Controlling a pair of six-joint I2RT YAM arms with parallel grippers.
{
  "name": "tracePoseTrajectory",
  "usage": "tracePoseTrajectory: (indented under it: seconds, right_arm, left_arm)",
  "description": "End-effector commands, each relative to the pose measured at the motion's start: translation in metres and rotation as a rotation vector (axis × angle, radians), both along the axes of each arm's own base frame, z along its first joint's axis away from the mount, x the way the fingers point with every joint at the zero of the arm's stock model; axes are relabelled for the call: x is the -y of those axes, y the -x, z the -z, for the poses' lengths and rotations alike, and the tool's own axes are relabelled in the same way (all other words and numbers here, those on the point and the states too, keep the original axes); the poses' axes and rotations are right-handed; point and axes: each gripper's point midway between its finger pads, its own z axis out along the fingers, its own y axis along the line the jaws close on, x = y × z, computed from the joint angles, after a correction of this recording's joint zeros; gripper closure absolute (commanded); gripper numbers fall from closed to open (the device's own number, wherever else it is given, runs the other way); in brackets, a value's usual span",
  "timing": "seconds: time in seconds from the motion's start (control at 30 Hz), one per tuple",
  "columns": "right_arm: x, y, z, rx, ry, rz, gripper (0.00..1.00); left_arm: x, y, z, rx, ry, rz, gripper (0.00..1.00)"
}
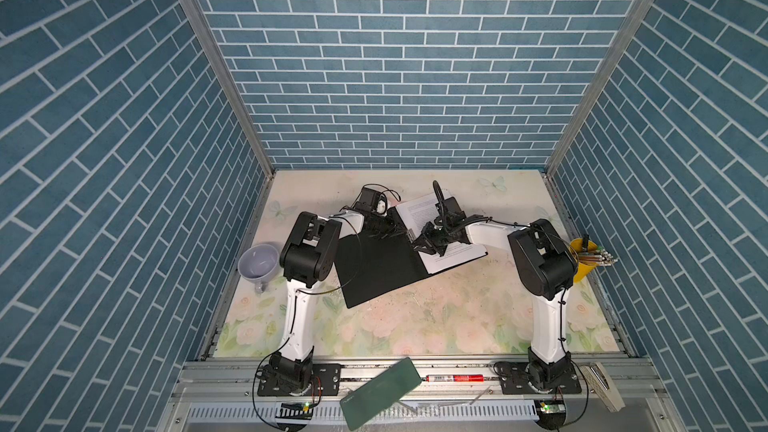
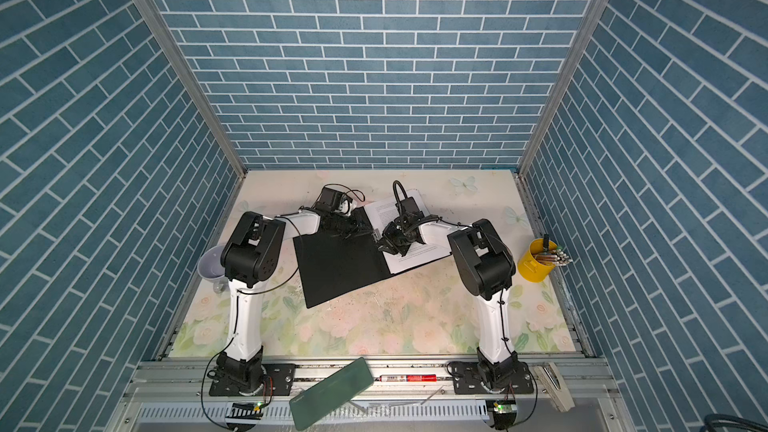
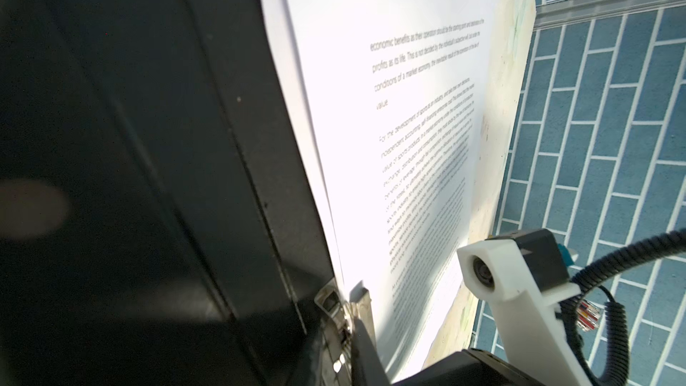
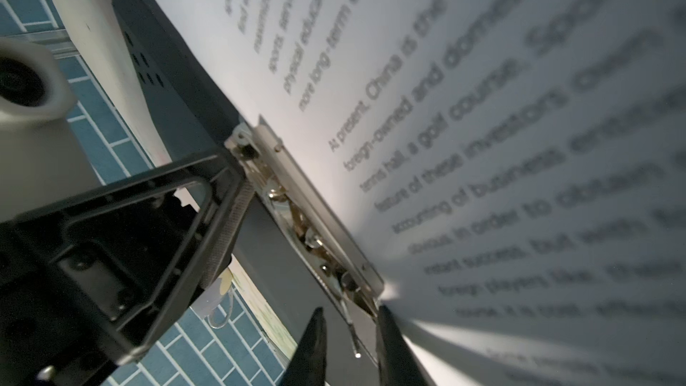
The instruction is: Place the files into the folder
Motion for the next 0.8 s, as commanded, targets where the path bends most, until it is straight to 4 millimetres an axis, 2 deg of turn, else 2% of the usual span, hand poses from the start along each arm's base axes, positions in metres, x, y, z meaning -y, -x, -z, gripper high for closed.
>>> tracePoseTrajectory:
  seconds: [0.0, 0.37, 0.57, 0.77]
  right_arm:
    - [0.037, 0.014, 0.035, -0.080, 0.191, 0.067, 0.69]
    - [0.035, -0.001, 0.013, 0.058, 0.140, 0.074, 0.60]
    - [0.029, -0.019, -0.010, 0.186, 0.075, 0.084, 0.59]
    - [0.043, -0.039, -0.032, 0.313, 0.085, 0.099, 0.56]
  left_arm:
    - [-0.019, 0.018, 0.041, -0.105, -0.113, -0.029, 0.79]
    - [-0.018, 0.015, 0.026, -0.082, -0.105, -0.030, 0.73]
    - [-0.017, 0.012, 0.011, -0.056, -0.092, -0.029, 0.68]
    - [-0.019, 0.014, 0.002, -0.045, -0.089, -0.030, 0.58]
